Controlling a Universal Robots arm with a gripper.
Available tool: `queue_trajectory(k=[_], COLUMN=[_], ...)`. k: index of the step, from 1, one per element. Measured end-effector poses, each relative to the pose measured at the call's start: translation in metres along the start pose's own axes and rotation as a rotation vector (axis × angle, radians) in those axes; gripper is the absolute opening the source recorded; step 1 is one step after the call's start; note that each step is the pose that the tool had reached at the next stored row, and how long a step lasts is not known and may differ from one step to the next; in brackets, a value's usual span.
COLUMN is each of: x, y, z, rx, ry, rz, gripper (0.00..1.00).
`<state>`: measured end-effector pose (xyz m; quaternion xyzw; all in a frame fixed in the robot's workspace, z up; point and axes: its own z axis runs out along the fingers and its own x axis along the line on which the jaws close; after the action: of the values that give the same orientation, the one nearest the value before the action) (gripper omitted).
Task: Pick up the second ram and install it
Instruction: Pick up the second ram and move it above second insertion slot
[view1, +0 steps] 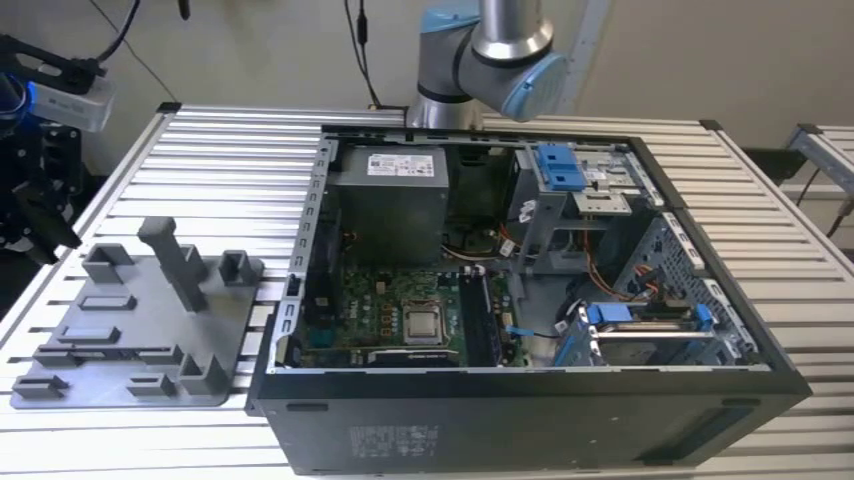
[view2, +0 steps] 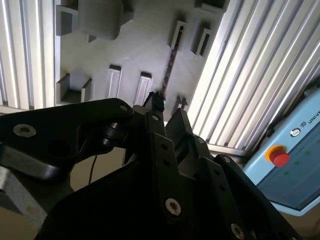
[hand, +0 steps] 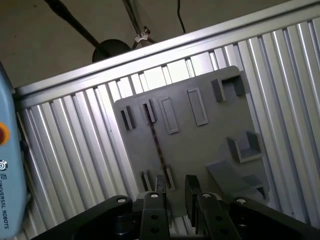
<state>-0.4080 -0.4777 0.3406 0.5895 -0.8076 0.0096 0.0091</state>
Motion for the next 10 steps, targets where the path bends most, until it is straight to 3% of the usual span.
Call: queue_trajectory(k=[10], x=[-0.0001], y=[0.0004], z=[0.0102], rx=[-0.0001], ry=[0.0001], rz=[0.0], gripper=[0.3])
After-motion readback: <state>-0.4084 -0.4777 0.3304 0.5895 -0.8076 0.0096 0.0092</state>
